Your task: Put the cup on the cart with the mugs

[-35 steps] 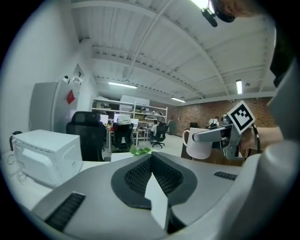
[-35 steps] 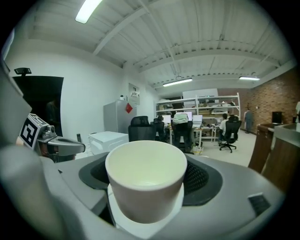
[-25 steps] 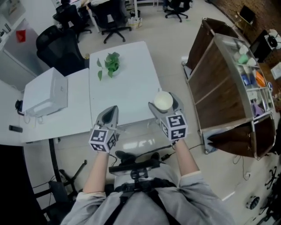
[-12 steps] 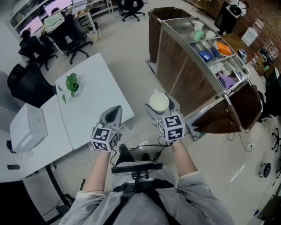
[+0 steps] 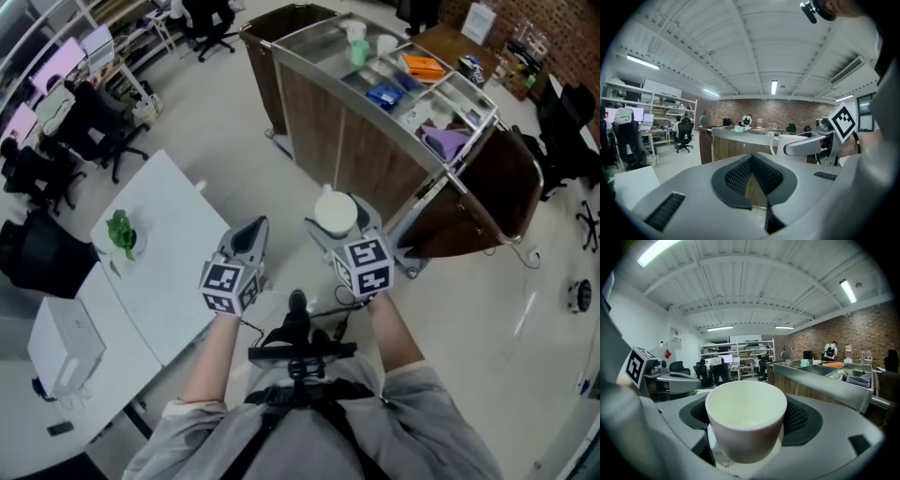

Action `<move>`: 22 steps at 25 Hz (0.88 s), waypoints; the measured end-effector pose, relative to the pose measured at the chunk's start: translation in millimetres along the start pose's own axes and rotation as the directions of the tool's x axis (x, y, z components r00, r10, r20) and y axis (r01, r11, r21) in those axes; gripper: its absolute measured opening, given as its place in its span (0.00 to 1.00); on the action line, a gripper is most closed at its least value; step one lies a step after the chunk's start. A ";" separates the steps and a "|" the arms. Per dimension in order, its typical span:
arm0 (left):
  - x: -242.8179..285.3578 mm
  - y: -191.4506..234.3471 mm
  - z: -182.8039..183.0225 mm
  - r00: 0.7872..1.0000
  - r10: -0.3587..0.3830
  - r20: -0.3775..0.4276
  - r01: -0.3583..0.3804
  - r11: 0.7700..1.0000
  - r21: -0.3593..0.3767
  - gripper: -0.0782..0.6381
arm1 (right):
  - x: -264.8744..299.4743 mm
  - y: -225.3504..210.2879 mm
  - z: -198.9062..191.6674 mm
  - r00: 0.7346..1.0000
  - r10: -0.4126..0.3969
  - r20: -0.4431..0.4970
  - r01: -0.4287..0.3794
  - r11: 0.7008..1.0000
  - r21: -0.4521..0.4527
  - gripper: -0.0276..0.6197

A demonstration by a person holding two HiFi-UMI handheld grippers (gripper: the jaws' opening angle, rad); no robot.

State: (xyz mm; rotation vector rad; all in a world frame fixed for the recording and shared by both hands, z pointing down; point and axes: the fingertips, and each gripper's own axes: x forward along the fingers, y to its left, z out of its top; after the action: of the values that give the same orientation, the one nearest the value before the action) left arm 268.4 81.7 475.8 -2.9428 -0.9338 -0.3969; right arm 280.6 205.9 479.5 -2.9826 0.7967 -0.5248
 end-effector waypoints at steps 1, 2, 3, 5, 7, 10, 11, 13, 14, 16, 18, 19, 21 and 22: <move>10.3 -0.4 1.5 1.000 -0.022 -0.002 0.022 1.000 -0.001 0.11 | 3.1 -5.9 -0.3 1.000 -0.013 -0.005 0.013 1.000 0.001 0.73; 20.2 0.0 3.6 0.999 -0.044 -0.002 0.044 0.999 -0.002 0.11 | 6.7 -11.1 0.5 1.000 -0.025 -0.009 0.025 1.000 0.005 0.73; 29.5 1.6 6.2 0.998 -0.064 -0.001 0.064 0.998 -0.003 0.11 | 10.8 -15.7 2.2 0.999 -0.037 -0.012 0.037 0.999 0.009 0.73; 45.9 8.5 12.7 0.996 -0.094 0.005 0.094 0.996 -0.001 0.11 | 20.1 -23.4 8.0 0.998 -0.059 -0.014 0.059 0.998 0.016 0.73; 61.8 17.5 22.2 0.993 -0.115 0.016 0.115 0.993 0.004 0.11 | 30.8 -30.5 17.3 0.997 -0.075 -0.009 0.076 0.997 0.019 0.73; 83.1 25.6 33.2 0.988 -0.150 0.023 0.150 0.989 0.017 0.11 | 47.5 -43.1 25.0 0.996 -0.095 0.001 0.095 0.995 0.026 0.73; 89.3 28.0 35.3 0.987 -0.160 0.022 0.160 0.987 0.022 0.11 | 53.0 -46.5 25.5 0.995 -0.101 0.001 0.101 0.994 0.030 0.73; 101.3 33.7 40.4 0.985 -0.174 0.023 0.173 0.985 0.028 0.11 | 63.3 -53.1 27.9 0.994 -0.114 0.002 0.113 0.993 0.037 0.73; 107.3 36.7 43.8 0.984 -0.178 0.026 0.178 0.984 0.030 0.11 | 68.2 -57.0 30.4 0.993 -0.120 0.004 0.120 0.992 0.041 0.73; 117.8 42.1 49.4 0.982 -0.188 0.030 0.187 0.982 0.032 0.11 | 77.0 -64.8 34.9 0.991 -0.131 0.005 0.130 0.990 0.051 0.73; 127.4 48.4 50.8 0.980 -0.195 0.028 0.195 0.980 0.029 0.11 | 86.2 -70.6 39.4 0.991 -0.133 0.000 0.133 0.989 0.058 0.73; 133.1 52.5 51.5 0.980 -0.196 0.026 0.195 0.980 0.025 0.11 | 91.4 -73.6 43.0 0.991 -0.132 -0.001 0.132 0.990 0.057 0.73; 146.5 59.5 55.2 0.980 -0.196 0.027 0.195 0.981 0.015 0.11 | 101.7 -82.9 51.1 0.991 -0.133 -0.002 0.133 0.990 0.047 0.73; 153.4 61.6 57.6 0.980 -0.196 0.028 0.196 0.981 0.010 0.11 | 106.3 -88.5 55.0 0.991 -0.133 -0.002 0.133 0.990 0.042 0.73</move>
State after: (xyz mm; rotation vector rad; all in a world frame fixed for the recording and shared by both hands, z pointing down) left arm 437.8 123.6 461.5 -2.8659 -1.2315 -0.3572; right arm 427.6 227.1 469.6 -3.0109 0.5808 -0.5376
